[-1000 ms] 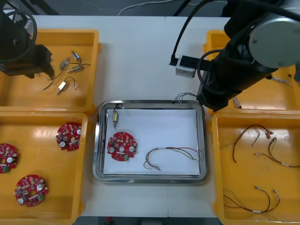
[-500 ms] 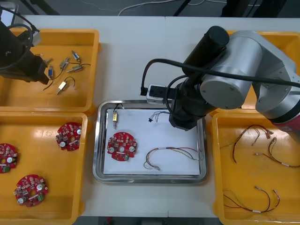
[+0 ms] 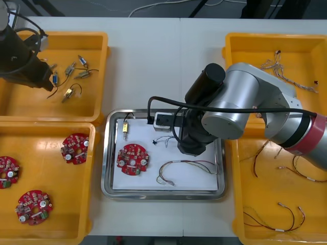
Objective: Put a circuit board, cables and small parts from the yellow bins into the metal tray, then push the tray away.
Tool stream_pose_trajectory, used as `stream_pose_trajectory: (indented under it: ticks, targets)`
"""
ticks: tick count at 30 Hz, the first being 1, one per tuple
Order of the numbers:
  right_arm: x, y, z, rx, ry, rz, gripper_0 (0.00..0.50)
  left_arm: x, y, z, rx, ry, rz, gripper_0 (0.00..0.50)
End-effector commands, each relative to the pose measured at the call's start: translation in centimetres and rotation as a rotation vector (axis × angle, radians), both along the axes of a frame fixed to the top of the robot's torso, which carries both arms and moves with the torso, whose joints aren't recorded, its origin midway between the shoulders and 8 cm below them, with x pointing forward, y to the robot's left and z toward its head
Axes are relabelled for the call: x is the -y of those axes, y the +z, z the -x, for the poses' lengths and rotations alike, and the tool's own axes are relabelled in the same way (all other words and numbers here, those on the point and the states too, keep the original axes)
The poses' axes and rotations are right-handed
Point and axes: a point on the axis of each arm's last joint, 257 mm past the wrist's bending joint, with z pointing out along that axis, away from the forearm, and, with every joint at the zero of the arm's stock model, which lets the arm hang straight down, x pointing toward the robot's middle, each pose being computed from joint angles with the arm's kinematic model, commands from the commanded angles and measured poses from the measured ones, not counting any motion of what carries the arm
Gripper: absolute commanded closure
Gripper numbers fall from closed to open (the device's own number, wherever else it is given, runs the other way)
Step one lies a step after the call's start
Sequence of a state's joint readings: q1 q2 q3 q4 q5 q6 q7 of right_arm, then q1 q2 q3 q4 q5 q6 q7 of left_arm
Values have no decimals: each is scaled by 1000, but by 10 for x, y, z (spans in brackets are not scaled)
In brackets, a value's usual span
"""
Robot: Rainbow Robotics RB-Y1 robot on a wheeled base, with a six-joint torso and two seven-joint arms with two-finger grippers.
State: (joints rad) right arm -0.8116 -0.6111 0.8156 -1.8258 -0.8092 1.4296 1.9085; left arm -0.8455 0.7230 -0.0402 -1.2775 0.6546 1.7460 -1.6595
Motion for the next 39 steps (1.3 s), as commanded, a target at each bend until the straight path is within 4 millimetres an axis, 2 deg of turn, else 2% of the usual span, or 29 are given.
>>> stream_pose_trajectory:
  ticks: [1, 6, 7, 8, 9, 10, 11, 12, 13, 15, 22, 29, 39]
  targets:
    - [-18, 0, -8, 49, 75, 26, 500, 23, 29, -28, 85, -73, -8, 0]
    - [-18, -6, -13, 39, 68, 41, 500, 24, 19, -43, 100, -103, 5, 0]
    - [-17, -6, -15, 37, 65, 43, 487, 26, 18, -47, 107, -115, 9, 0]
    - [-17, -6, -16, 40, 65, 45, 456, 26, 16, -48, 106, -119, 12, 0]
    - [-16, -6, -17, 45, 67, 48, 389, 27, 14, -52, 115, -129, 18, 0]
    - [-16, -5, -17, 46, 68, 49, 348, 27, 12, -54, 117, -132, 20, 0]
    - [-16, -4, -18, 50, 71, 50, 348, 28, 10, -57, 124, -143, 21, 0]
    - [-16, -4, -18, 50, 70, 51, 137, 31, 8, -60, 131, -153, 20, 0]
    - [-16, -3, -19, 52, 70, 53, 65, 31, 6, -61, 133, -158, 15, 0]
    - [-15, -3, -19, 52, 69, 52, 0, 35, 3, -63, 133, -165, 14, 0]
    - [-14, 9, -22, 58, 64, 34, 0, 46, -3, -63, 127, -194, 9, 0]
    - [-9, 39, -22, 62, 43, 16, 0, 59, -17, -62, 114, -231, 9, 0]
    - [9, 81, -22, 50, -10, -7, 0, 53, -33, -58, 104, -249, -8, 0]
